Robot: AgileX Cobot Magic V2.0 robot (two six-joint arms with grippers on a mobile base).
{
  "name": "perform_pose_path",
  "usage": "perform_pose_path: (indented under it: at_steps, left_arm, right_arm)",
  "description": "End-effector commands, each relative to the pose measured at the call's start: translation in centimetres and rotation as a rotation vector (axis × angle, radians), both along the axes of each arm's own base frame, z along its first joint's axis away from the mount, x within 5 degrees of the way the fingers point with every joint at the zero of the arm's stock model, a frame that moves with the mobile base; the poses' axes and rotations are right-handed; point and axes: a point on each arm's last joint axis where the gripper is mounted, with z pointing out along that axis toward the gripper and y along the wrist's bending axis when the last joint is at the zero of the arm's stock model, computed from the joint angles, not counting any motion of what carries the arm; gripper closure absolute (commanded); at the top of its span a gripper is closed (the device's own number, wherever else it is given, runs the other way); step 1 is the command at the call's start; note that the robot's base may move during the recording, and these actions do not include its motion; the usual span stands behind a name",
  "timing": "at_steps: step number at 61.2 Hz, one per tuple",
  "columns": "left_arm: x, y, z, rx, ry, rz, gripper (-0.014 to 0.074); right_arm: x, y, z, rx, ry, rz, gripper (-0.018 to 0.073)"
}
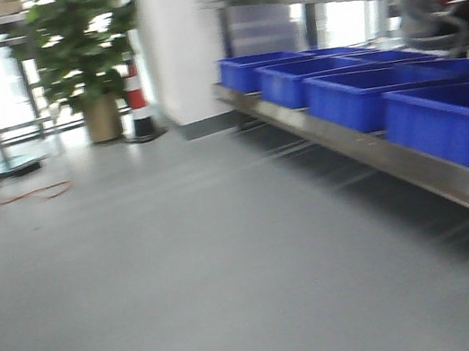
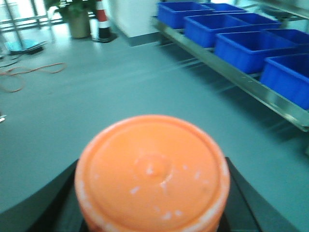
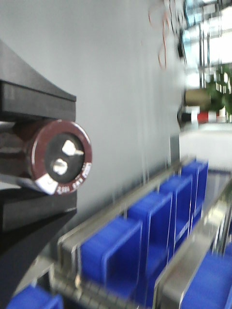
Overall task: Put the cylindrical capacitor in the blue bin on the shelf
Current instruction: 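Turn and drive the base up to the shelf of blue bins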
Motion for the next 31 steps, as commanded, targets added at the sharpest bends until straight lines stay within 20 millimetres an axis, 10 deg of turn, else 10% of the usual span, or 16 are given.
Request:
perform_pose_path:
  at_steps: [1, 31]
  left_arm:
    - [-0.08, -0.08, 0.30, -0.012, -0.030, -0.007, 0.0708]
    - [-0.08, -0.08, 0.30, -0.012, -0.030, -0.007, 0.0708]
  right_arm:
    - [0.00, -0.05, 0.25, -0.008, -0.026, -0.004, 0.0721]
    - [0.00, -0.05, 0.25, -0.008, -0.026, -0.004, 0.0721]
